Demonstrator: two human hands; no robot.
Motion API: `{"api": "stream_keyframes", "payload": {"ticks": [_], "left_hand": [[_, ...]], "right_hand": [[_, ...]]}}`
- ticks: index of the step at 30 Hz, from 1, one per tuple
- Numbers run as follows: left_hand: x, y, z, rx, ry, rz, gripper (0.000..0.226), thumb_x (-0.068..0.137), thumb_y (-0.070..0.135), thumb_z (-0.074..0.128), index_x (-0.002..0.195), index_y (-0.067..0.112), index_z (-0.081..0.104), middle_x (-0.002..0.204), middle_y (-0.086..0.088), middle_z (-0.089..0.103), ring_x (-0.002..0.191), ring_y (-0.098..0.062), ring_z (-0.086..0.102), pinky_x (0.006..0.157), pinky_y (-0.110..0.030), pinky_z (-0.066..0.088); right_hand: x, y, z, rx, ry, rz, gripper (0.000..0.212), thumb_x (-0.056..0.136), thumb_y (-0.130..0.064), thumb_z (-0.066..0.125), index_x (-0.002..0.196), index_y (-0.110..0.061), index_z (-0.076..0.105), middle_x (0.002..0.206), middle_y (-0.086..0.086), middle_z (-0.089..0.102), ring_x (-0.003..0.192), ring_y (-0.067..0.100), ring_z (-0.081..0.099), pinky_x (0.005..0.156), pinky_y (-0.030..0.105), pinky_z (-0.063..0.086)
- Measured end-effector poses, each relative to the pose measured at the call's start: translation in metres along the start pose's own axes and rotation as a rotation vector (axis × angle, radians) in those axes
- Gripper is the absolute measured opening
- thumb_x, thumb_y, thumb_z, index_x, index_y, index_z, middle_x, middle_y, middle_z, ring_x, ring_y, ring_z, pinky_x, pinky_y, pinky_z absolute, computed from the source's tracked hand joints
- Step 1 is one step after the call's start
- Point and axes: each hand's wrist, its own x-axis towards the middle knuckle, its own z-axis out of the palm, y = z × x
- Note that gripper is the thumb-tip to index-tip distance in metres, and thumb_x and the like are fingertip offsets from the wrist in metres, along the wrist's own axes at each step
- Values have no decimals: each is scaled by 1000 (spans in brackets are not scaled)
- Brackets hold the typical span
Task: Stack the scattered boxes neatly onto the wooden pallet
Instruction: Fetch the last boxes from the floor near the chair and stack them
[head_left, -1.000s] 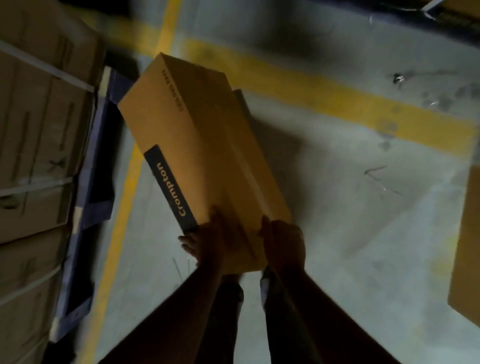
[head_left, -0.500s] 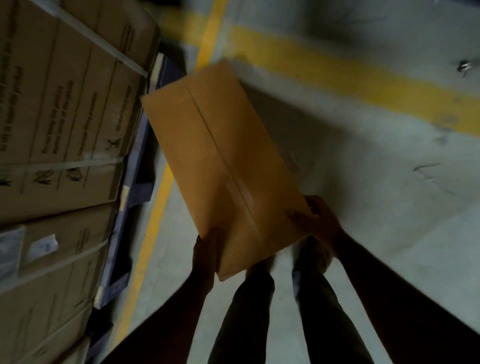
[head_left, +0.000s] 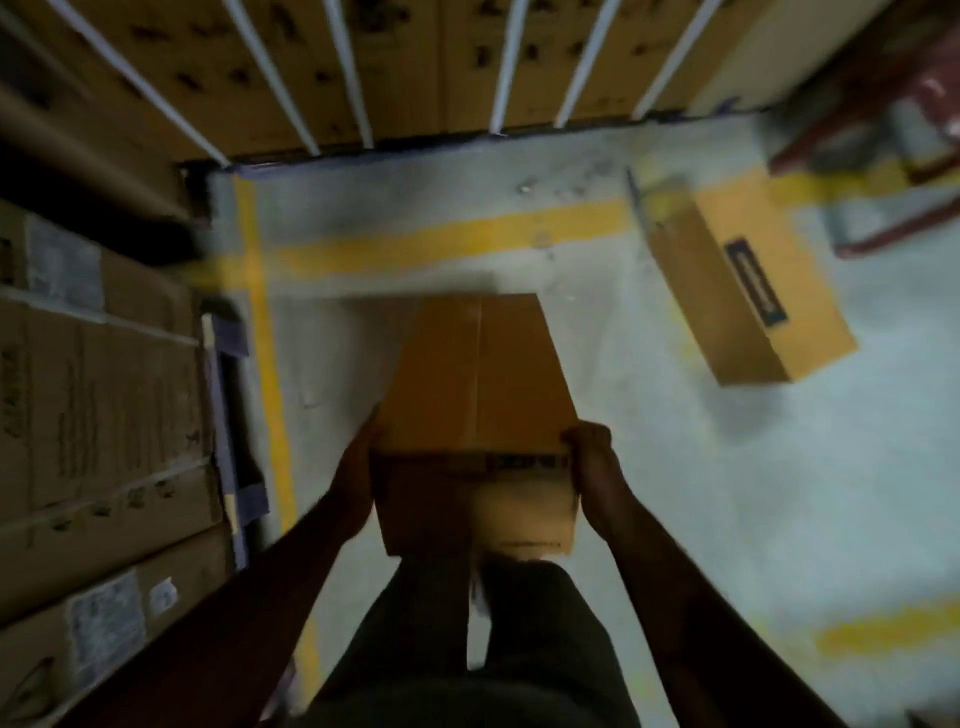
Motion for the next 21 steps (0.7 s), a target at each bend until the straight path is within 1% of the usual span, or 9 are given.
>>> {"api": "stream_keyframes", "payload": {"ticks": [2,4,6,8,10,12,15,18,21], "left_hand": [[-26,12,27,149,-105,67,34,93,58,62,125,47,65,120,14,74,111,-18,72,89,-41,59],[-47,14,56,333,-163,147,34,94,50,65,128,49,62,117,21,72,108,-9,70,87,-33,57],[-69,7,85,468,-210,260,33,99,33,62,132,34,64,116,24,69,108,0,67,84,-21,54],[-95,-11,111,540,-275,293,28,100,25,63,128,24,69,114,16,73,108,-5,69,80,-21,53],[-131,-38,137,631,-352,272,26,98,33,65,123,27,70,110,15,73,97,-2,70,73,-22,51],[-173,-73,161,717,-424,279,24,95,41,67,114,28,74,103,5,76,90,-13,74,72,-28,52],[-240,-136,193,837,-523,297,31,85,47,66,102,23,76,92,-8,76,82,-30,72,76,-38,53],[-311,-200,221,928,-705,277,37,80,46,63,103,20,76,96,-19,75,83,-34,70,80,-46,53],[-373,-270,249,1066,-857,293,32,82,43,61,96,20,78,88,-14,75,81,-32,70,79,-44,53]], "right_hand": [[-46,15,-26,182,101,-5,47,86,-41,54,116,-4,50,107,12,60,93,24,67,68,32,53],[-90,36,-47,416,205,-6,45,97,-32,55,133,-7,46,125,16,59,108,32,65,77,38,55],[-139,60,-67,590,229,-41,49,93,-29,61,137,-8,51,130,19,63,105,33,70,76,39,58],[-184,93,-90,632,242,-100,55,86,-42,67,134,-16,61,125,14,73,101,30,75,81,45,62],[-230,135,-112,626,313,-133,65,80,-58,72,134,-24,63,122,6,75,105,29,75,90,51,60],[-279,185,-132,656,454,-149,80,68,-67,76,137,-31,60,122,-1,75,107,24,73,90,47,58],[-353,265,-153,757,638,-137,71,76,-59,78,139,-38,54,124,-4,71,107,19,69,85,39,54],[-431,345,-164,919,809,-112,60,87,-49,75,142,-34,54,125,-1,70,108,21,68,87,42,55],[-504,417,-165,1072,985,-52,60,85,-51,74,139,-31,58,121,-1,72,108,23,68,92,48,57]]}}
